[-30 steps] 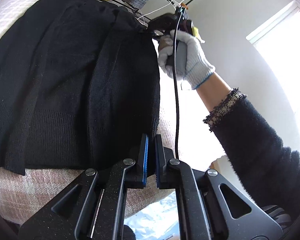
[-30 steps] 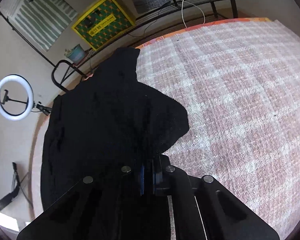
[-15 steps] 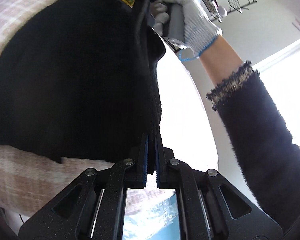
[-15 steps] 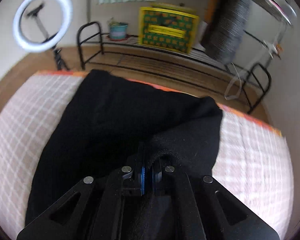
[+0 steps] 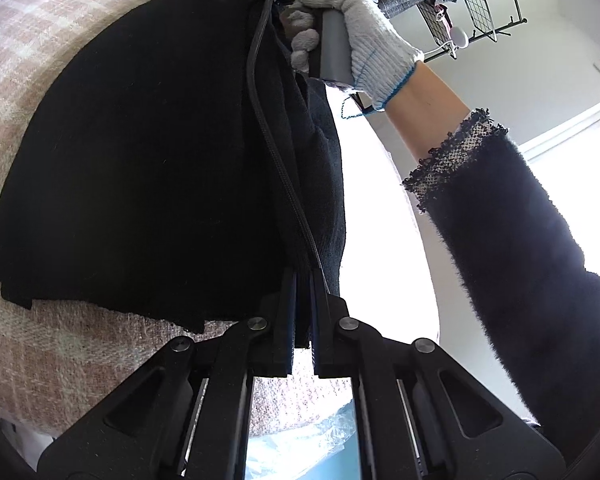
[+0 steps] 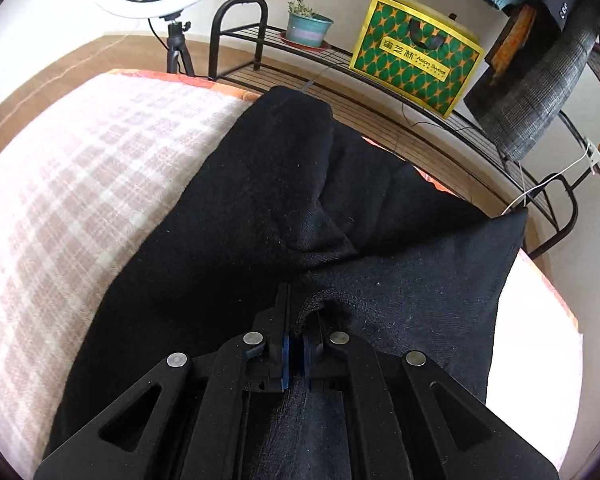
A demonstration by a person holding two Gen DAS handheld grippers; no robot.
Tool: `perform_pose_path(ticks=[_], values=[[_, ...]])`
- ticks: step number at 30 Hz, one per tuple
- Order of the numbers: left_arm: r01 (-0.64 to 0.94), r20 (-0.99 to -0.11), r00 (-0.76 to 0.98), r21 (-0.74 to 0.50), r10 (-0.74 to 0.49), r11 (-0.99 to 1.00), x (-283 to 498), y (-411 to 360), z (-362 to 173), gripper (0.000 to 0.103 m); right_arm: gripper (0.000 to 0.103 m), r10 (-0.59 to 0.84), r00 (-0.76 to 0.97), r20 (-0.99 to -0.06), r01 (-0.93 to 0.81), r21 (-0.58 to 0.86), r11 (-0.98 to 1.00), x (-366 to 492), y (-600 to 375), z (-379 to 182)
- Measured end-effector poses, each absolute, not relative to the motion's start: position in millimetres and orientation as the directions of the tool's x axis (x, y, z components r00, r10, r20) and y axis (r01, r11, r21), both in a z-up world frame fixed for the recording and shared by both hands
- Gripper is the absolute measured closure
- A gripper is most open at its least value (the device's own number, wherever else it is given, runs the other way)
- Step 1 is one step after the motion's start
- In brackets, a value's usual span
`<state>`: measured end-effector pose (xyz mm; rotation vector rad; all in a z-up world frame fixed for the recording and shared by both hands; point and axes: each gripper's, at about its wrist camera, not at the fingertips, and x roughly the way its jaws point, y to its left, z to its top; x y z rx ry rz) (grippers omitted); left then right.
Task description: Fold large clothes
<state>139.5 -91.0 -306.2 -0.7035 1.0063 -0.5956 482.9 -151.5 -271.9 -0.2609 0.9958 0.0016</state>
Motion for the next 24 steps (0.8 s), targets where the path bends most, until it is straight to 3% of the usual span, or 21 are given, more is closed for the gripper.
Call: perform_pose_path(ticks=[4,6,8,13,16,20,24], values=[[0.124,-0.56,0.426,-0.742,-0.711,0.658,142,-93,-302,0.099,0.095,-0.073,0.538,-0.84,-0.17,-0.193,0.966,478,-150,-268],[0.121,-0.562,0.429,-0.74,-0.707,0.662,141,-92,-302,0.099,0.075,-0.012,0.538,-0.843,-0.167,-0.121,0.978,470,-161,-252],[0.128,-0.568,0.434,-0.729,-0.699,0.672,140,-93,-299,0.099,0.067,0.054,0.561,-0.826,-0.163,-0.046,0.986,455,-176,-232],[0.141,-0.574,0.443,-0.714,-0.689,0.686,137,-101,-292,0.099,0.067,0.065,0.581,-0.811,-0.115,-0.003,0.993,407,-226,-202],[0.137,-0.577,0.449,-0.71,-0.682,0.691,138,-100,-291,0.099,0.067,-0.002,0.546,-0.838,-0.09,-0.061,0.994,396,-243,-214],[0.138,-0.58,0.45,-0.706,-0.679,0.695,138,-101,-289,0.099,0.067,0.024,0.494,-0.869,-0.056,-0.005,0.998,401,-260,-237],[0.142,-0.582,0.446,-0.704,-0.68,0.696,138,-104,-289,0.099,0.067,-0.061,0.471,-0.88,-0.057,-0.099,0.993,420,-254,-258]])
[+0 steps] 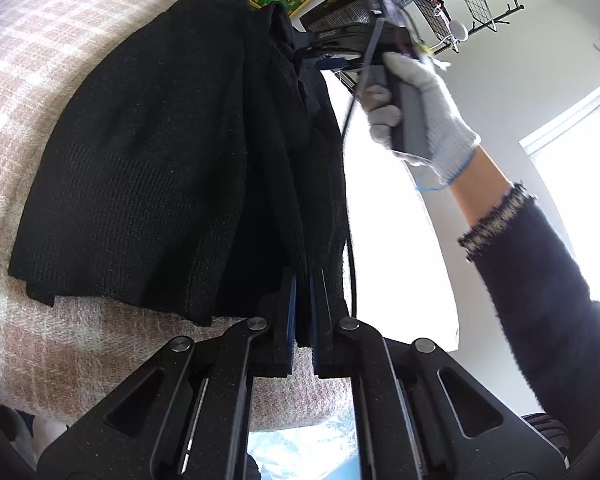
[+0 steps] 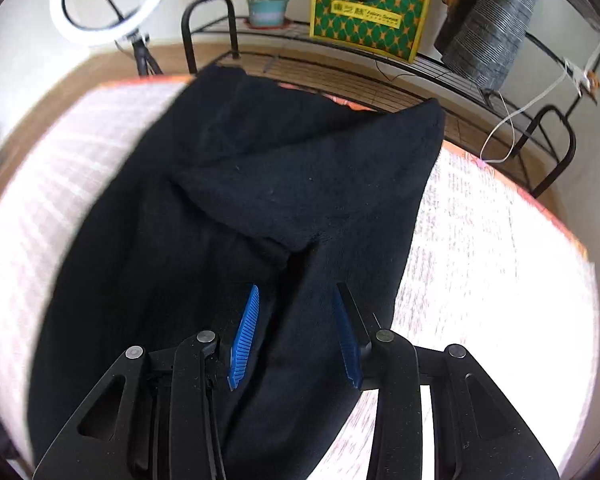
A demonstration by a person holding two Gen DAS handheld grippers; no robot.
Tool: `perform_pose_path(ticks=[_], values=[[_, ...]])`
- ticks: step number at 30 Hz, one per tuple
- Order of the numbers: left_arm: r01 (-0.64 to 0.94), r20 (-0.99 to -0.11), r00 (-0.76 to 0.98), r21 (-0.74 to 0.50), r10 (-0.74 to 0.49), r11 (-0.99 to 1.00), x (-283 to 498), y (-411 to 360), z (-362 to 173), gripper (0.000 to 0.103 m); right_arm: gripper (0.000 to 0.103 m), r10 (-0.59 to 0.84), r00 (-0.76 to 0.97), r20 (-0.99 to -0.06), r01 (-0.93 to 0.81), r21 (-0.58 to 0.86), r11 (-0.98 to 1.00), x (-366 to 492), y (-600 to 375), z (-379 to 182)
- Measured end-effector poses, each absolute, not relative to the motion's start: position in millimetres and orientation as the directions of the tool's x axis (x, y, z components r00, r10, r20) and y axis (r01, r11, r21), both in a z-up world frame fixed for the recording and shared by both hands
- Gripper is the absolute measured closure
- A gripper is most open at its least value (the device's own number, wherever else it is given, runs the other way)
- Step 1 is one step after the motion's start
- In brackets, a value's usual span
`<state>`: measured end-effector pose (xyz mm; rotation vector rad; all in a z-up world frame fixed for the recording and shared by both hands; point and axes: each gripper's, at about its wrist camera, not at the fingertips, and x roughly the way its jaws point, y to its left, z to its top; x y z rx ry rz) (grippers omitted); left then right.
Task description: Fold large clothes
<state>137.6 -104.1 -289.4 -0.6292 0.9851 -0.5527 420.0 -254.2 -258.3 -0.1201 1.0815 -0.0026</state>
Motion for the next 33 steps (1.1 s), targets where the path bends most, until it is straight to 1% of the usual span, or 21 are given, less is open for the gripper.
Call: perform_pose_path(ticks=[3,5,6,7,8,9,11,14,20,23,27,30,33], values=[[0.145,-0.583,0.443,-0.703,-0.681,0.696,138,-106,-292,0.1,0.067,-0.147,0.438,-0.887,-0.035,-0.18,0.983,431,-254,-274],[0.144,-0.582,0.44,-0.706,-0.684,0.693,139,-104,-293,0.099,0.067,-0.162,0.434,-0.886,-0.014,-0.186,0.982,436,-259,-280],[0.144,-0.583,0.438,-0.707,-0.685,0.693,140,-105,-294,0.099,0.068,-0.152,0.434,-0.888,-0.006,-0.172,0.985,437,-262,-281],[0.143,-0.583,0.436,-0.707,-0.685,0.693,140,-103,-293,0.099,0.073,-0.149,0.437,-0.887,0.001,-0.166,0.986,433,-265,-280],[0.142,-0.584,0.436,-0.707,-0.685,0.693,140,-110,-297,0.1,0.09,-0.15,0.445,-0.883,0.013,-0.162,0.987,434,-267,-280],[0.141,-0.581,0.436,-0.71,-0.687,0.69,140,-110,-296,0.099,0.098,-0.149,0.447,-0.882,0.02,-0.156,0.988,433,-268,-279],[0.143,-0.576,0.441,-0.712,-0.688,0.687,140,-108,-295,0.099,0.099,-0.139,0.461,-0.877,0.046,-0.133,0.99,430,-271,-273],[0.155,-0.555,0.442,-0.726,-0.704,0.67,139,-110,-288,0.1,0.099,-0.094,0.511,-0.854,0.084,-0.059,0.995,422,-286,-257],[0.202,-0.485,0.426,-0.772,-0.764,0.602,136,-127,-265,0.1,0.099,0.043,0.618,-0.785,0.222,0.226,0.949,395,-354,-219],[0.229,-0.466,0.422,-0.776,-0.778,0.588,135,-135,-258,0.1,0.1,0.055,0.655,-0.753,0.25,0.285,0.925,384,-373,-207],[0.232,-0.478,0.435,-0.759,-0.763,0.608,136,-133,-261,0.1,0.099,0.119,0.688,-0.716,0.256,0.392,0.884,387,-375,-203],[0.22,-0.503,0.429,-0.747,-0.75,0.627,132,-128,-272,0.1,0.1,0.134,0.677,-0.724,0.25,0.397,0.883,395,-362,-209],[0.201,-0.526,0.422,-0.74,-0.738,0.642,131,-125,-283,0.1,0.1,0.189,0.688,-0.7,0.22,0.45,0.865,402,-349,-210]])
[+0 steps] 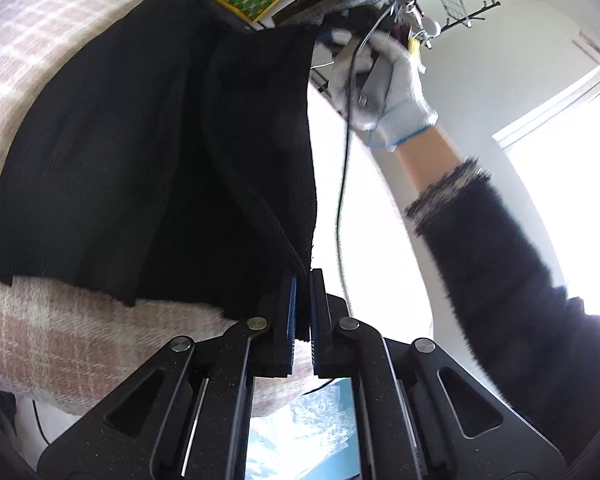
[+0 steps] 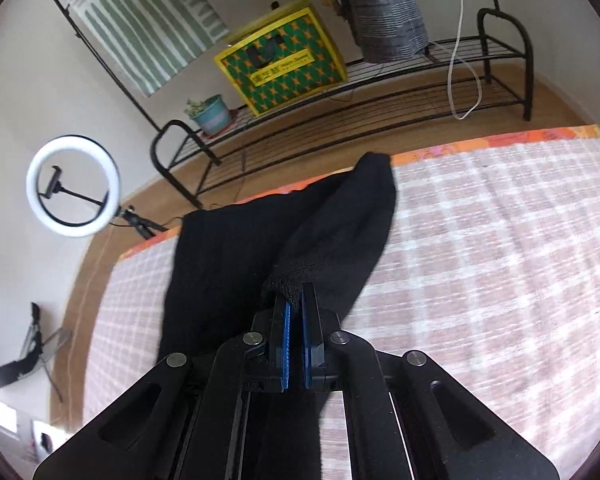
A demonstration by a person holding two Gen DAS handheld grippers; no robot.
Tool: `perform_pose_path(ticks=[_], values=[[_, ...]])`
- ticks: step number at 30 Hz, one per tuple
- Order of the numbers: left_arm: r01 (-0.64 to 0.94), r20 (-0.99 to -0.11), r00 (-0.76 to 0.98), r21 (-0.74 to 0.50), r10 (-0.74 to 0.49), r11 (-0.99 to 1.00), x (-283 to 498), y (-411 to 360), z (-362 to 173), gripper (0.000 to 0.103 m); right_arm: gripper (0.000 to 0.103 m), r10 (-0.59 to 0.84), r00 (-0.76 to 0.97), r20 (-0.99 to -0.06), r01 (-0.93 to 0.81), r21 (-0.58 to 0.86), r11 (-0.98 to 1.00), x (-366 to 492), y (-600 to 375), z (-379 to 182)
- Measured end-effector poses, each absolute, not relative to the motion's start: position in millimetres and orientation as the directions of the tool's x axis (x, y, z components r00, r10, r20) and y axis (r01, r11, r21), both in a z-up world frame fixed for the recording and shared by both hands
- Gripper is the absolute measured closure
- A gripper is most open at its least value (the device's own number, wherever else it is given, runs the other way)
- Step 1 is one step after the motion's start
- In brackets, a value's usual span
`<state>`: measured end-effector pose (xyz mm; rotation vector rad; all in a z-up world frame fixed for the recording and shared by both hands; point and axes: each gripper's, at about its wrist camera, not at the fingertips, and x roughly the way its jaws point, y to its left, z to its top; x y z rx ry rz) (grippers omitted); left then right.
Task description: Fold large clothes
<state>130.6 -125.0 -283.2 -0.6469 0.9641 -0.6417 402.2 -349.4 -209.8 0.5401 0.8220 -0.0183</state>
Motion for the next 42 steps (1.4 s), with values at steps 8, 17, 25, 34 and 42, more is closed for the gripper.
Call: perform_pose_path(ticks=[8,17,25,34,42], values=[[0.137,-0.541,0.423,-0.755,-0.727,0.641,131,-112,-298,0.1,0.1,0.123,0.614,-0.78,0.116,0.243,0.963,444,-268,-219],[0.054,-0.572,0.47,-0.741,-0.672,0.669,131,-77,-306,0.1,0.099,-0.063,0.519,-0.852,-0.002,-0.075,0.997,477,-194,-265],[0.083,-0.608,0.504,-0.673,-0.614,0.735,133,-69,-299,0.099,0.083,0.048,0.512,-0.858,-0.011,0.049,0.999,459,-218,-246],[0.127,-0.604,0.5,-0.657,-0.62,0.743,129,-55,-272,0.099,0.066,0.231,0.594,-0.77,-0.002,0.286,0.958,286,-302,-207],[0.045,-0.627,0.584,-0.61,-0.516,0.791,141,12,-258,0.061,0.066,0.421,0.485,-0.766,-0.024,0.47,0.882,166,-282,-270]])
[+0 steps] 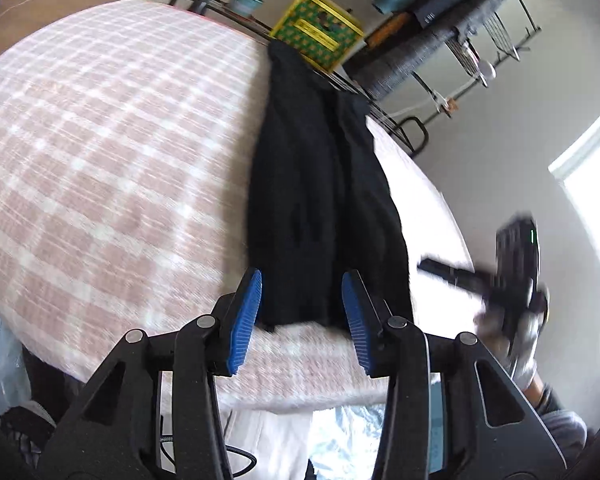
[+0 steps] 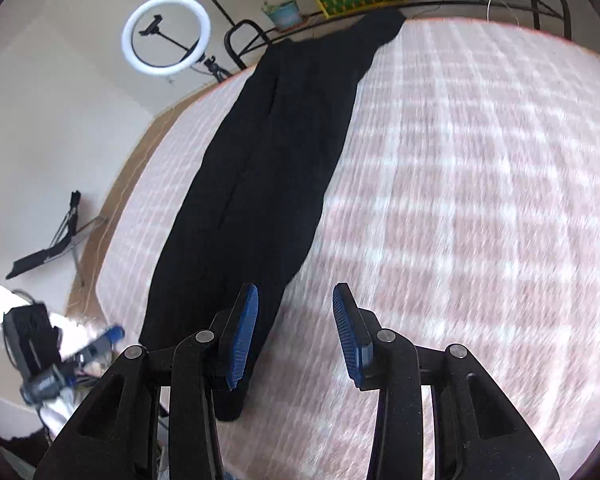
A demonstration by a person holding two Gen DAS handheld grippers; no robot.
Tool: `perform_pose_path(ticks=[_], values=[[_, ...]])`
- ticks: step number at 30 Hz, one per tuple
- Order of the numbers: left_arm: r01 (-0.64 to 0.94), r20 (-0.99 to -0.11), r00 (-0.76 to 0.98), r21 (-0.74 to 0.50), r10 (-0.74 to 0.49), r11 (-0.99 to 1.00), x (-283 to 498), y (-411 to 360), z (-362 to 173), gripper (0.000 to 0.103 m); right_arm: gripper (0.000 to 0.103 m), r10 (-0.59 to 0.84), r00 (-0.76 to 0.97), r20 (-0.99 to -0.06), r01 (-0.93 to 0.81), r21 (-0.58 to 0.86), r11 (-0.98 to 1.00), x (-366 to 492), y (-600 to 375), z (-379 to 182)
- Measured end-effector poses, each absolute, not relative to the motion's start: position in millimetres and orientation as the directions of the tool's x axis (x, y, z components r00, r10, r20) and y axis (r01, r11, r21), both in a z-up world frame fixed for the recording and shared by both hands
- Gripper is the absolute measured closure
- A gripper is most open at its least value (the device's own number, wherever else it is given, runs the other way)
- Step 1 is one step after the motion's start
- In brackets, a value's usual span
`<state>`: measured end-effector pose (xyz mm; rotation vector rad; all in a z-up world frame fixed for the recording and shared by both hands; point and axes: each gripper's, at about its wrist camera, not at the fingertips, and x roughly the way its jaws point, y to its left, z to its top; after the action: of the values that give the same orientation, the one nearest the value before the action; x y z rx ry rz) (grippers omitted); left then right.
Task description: Fold large clothes
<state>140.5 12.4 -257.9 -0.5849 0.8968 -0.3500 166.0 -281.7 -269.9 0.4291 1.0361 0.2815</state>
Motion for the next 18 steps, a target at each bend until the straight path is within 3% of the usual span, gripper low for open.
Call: perform_pose_path(ticks=[8,10,11,12,18], values=[[-0.028,-0.649,0.452,-0.696,-0.613,0.717,190,13,-300,0.061,0.063,0.548,0.452,-0.703,-0.066,0.587,0.807,132,-247,-302],[-0.039,-0.633,0.436,-0.723,-0.639,0.69,187,8,-311,0.061,0.067,0.563,0.45,-0.694,-0.073,0.599,0.797,128,-239,-304],[-0.041,-0.625,0.44,-0.731,-0.645,0.681,188,7,-310,0.066,0.081,0.565,0.45,-0.692,-0.079,0.599,0.797,130,-235,-305],[-0.044,-0.623,0.421,-0.74,-0.66,0.671,191,5,-313,0.091,0.093,0.581,0.433,-0.689,-0.088,0.609,0.788,132,-230,-307],[-0.002,-0.608,0.455,-0.731,-0.65,0.683,190,2,-277,0.094,0.095,0.572,0.463,-0.677,-0.119,0.592,0.797,122,-213,-278]])
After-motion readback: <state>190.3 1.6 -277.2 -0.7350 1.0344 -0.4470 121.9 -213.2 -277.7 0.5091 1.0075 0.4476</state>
